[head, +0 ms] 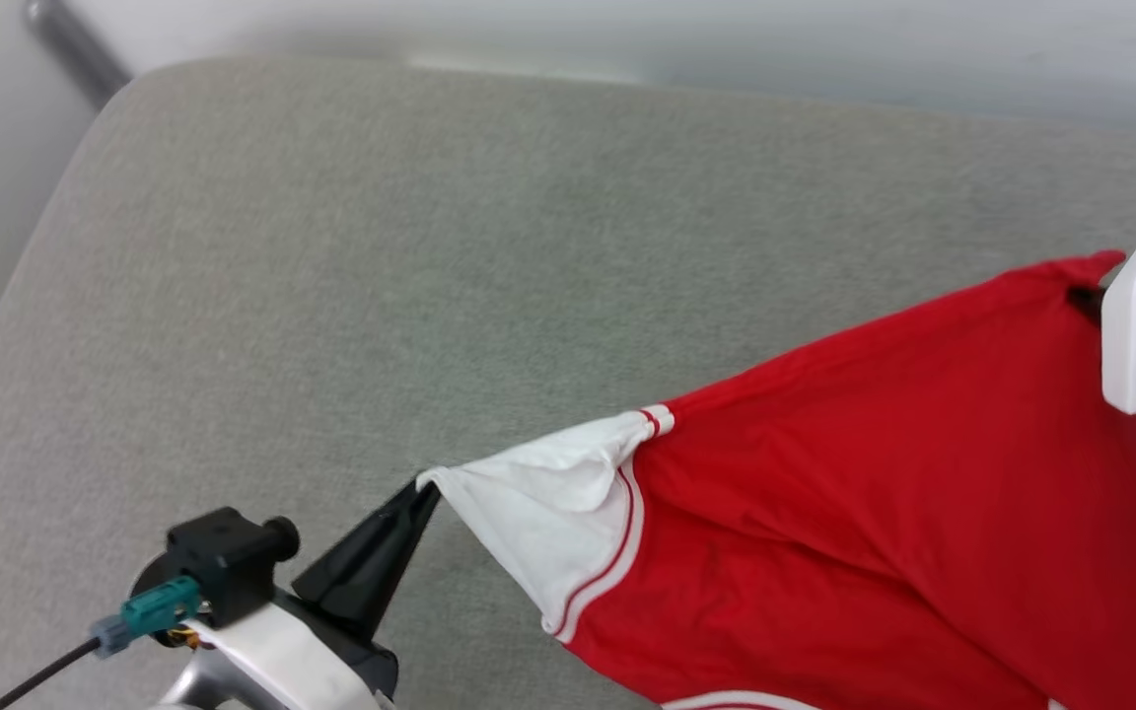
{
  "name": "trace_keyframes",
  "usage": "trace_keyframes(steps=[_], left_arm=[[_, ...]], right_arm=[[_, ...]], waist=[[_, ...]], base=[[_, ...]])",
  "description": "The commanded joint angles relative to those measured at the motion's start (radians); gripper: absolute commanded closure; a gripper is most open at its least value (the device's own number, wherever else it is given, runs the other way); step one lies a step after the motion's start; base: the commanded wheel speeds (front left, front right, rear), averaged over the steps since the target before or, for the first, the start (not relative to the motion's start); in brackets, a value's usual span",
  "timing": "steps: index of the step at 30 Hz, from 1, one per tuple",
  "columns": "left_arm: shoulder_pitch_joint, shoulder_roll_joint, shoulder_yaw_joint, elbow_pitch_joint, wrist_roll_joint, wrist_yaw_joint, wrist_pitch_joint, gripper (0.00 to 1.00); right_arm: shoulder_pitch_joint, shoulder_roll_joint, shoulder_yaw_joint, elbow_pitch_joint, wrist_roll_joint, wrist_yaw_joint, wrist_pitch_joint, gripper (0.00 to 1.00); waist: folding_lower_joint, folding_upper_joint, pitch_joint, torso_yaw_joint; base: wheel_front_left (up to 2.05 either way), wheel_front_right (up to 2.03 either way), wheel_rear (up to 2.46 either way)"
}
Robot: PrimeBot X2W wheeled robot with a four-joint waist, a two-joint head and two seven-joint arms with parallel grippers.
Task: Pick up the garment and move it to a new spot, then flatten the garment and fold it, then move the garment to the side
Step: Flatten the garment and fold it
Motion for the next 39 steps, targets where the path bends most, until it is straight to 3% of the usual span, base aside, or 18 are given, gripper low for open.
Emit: trace_keyframes(steps=[1, 6, 15, 32, 39], left_arm=[[0.001, 0.016, 0.018, -0.016, 0.005, 0.009, -0.008, 1.0], [-0.027, 0.061, 0.085, -0.066, 0.008, 0.03, -0.02, 1.0], [-0.14, 0.13, 0.223, -0.148, 0.017, 0.052, -0.043, 1.0], [-0.437, 0.221, 0.416, -0.207, -0.028, 0.08, 0.029, 1.0], [-0.564, 0.22, 0.458, -0.183, -0.064, 0.087, 0.053, 1.0]], right_arm=[[-0.022, -0.016, 0.014, -0.022, 0.02, -0.001, -0.032, 1.0], [-0.058, -0.025, 0.018, -0.094, 0.062, -0.001, -0.119, 1.0], [-0.098, -0.03, 0.01, -0.245, 0.106, -0.001, -0.164, 1.0], [-0.119, 0.061, -0.075, -0.522, 0.104, -0.001, -0.195, 1.0], [-0.141, 0.087, -0.112, -0.569, 0.081, -0.001, -0.216, 1.0]], waist=[[-0.0001, -0.0001, -0.083, -0.082], [-0.0001, -0.0001, -0.139, -0.157], [-0.0001, -0.0001, -0.195, -0.258], [-0.0001, -0.0001, -0.193, -0.36], [-0.0001, -0.0001, -0.142, -0.367]], base=[[0.0, 0.0, 0.0], [0.0, 0.0, 0.0], [0.0, 0.0, 0.0], [0.0, 0.0, 0.0], [0.0, 0.0, 0.0]])
